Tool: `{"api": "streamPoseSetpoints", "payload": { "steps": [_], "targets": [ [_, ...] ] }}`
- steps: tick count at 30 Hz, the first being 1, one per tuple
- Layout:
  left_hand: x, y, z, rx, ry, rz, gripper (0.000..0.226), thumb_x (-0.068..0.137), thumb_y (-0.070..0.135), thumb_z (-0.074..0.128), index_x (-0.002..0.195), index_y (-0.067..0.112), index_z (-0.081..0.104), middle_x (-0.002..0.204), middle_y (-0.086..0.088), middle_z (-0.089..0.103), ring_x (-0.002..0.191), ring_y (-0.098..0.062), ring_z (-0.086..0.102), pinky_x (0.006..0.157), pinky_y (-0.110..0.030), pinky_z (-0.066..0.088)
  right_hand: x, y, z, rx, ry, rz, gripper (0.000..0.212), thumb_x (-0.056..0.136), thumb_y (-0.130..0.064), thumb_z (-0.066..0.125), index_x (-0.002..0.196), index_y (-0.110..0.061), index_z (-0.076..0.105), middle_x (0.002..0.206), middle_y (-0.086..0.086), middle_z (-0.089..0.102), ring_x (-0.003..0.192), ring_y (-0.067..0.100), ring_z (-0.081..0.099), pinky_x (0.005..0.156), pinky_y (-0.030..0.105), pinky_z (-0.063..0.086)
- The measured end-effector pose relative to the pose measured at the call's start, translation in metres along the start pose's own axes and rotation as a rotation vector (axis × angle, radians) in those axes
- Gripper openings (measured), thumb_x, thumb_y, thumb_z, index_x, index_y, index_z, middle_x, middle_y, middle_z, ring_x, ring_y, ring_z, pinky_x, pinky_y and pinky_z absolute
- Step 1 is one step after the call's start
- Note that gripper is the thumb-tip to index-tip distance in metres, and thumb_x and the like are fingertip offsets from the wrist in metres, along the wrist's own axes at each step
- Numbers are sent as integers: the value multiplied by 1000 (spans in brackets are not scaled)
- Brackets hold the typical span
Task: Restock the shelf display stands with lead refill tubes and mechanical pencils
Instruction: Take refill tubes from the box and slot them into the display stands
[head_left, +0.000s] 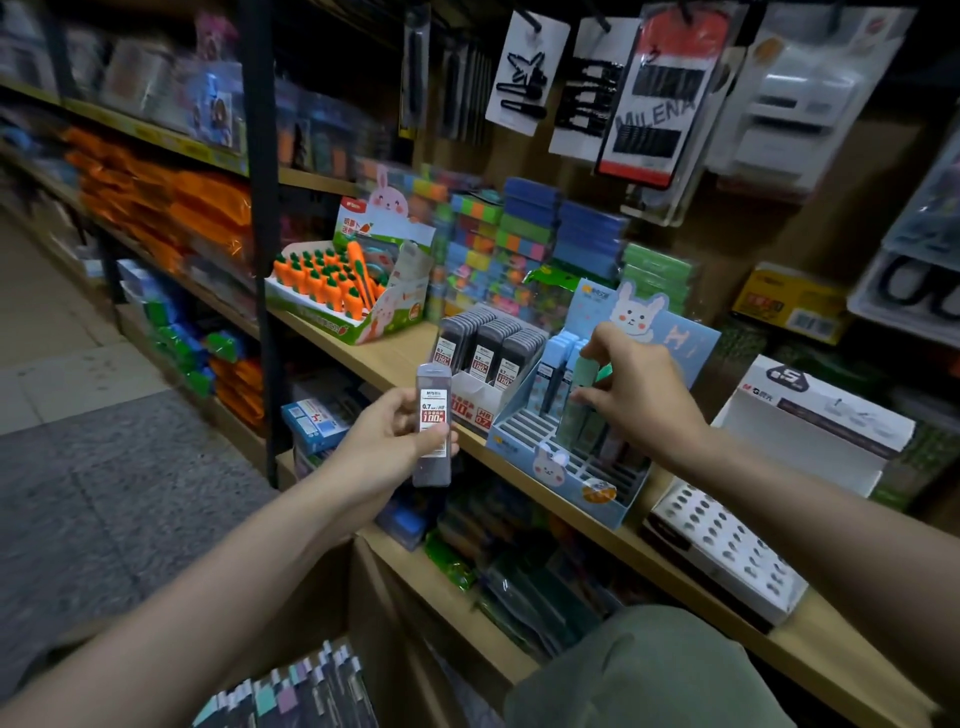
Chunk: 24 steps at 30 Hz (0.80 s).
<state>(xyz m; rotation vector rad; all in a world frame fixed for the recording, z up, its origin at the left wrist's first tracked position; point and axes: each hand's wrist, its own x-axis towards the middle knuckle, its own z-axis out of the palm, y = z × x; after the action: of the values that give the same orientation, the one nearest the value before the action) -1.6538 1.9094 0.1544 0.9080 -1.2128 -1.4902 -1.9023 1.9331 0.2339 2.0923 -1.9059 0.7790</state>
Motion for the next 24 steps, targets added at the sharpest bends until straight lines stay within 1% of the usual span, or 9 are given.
{"api": "streamPoseSetpoints", "payload": {
  "steps": [3, 5, 8, 12, 15, 18, 19, 21, 24],
  "targets": [
    [-1, 1, 2, -4, 10, -1, 33, 89, -2, 61, 119, 13, 56, 100, -11, 69, 94, -24, 71, 81, -36, 58, -2, 1, 7, -35, 14, 19, 40, 76, -18, 82, 98, -18, 49, 99, 7, 65, 86, 24, 60, 67, 33, 45],
    [-2, 1, 3, 7, 2, 12, 33, 88, -2, 63, 118, 12, 58, 96, -9, 72, 90, -23, 72, 83, -39, 59, -5, 0, 13, -97, 35, 8, 39, 75, -19, 82, 98, -17, 50, 99, 8, 63, 87, 27, 58, 67, 34, 43],
    [-2, -1, 3, 34, -5, 26, 33, 87, 2, 66, 117, 14, 60, 94, -3, 74, 90, -21, 72, 83, -41, 59, -10, 0, 18, -148, 61, -37, 38, 75, -17, 81, 99, -13, 52, 100, 10, 62, 88, 33, 59, 66, 36, 44],
    [2, -6, 0, 81, -6, 50, 31, 88, 9, 67, 116, 22, 60, 101, 4, 75, 100, -16, 69, 87, -40, 55, -11, -5, 13, -175, 26, -50, 35, 80, -19, 78, 105, -11, 55, 107, 10, 61, 92, 34, 61, 73, 43, 51],
    [3, -11, -3, 106, 4, 76, 28, 92, 14, 64, 116, 28, 60, 99, 6, 75, 99, -15, 70, 83, -37, 55, -14, -10, 3, -151, 73, -75, 32, 85, -20, 73, 114, -10, 61, 115, 8, 59, 91, 31, 63, 76, 41, 52],
    [3, -13, -7, 127, 23, 105, 24, 94, 16, 61, 110, 34, 63, 101, 2, 75, 102, -21, 68, 88, -43, 55, -10, -30, -7, -37, 172, -91, 23, 90, -26, 67, 110, -15, 65, 106, 0, 62, 71, 16, 63, 68, 29, 46],
    [4, -14, -7, 140, 14, 112, 24, 94, 16, 61, 110, 33, 64, 103, 1, 74, 103, -22, 68, 91, -47, 54, -6, -40, -8, 66, 133, -61, 22, 90, -30, 66, 108, -18, 66, 100, -4, 65, 67, 9, 63, 67, 26, 48],
    [4, -14, -7, 164, -20, 133, 24, 94, 16, 61, 114, 29, 64, 107, 0, 73, 106, -22, 67, 95, -50, 51, 1, -63, -2, 274, -55, -4, 27, 88, -38, 68, 110, -24, 65, 91, -12, 68, 67, 0, 65, 68, 24, 55],
    [6, -13, -5, 198, -67, 171, 25, 94, 15, 61, 116, 26, 63, 109, 0, 73, 107, -18, 66, 97, -46, 51, 8, -85, 17, 357, -227, 34, 38, 83, -42, 73, 115, -27, 61, 94, -11, 68, 74, 3, 67, 75, 28, 57]
  ]
}}
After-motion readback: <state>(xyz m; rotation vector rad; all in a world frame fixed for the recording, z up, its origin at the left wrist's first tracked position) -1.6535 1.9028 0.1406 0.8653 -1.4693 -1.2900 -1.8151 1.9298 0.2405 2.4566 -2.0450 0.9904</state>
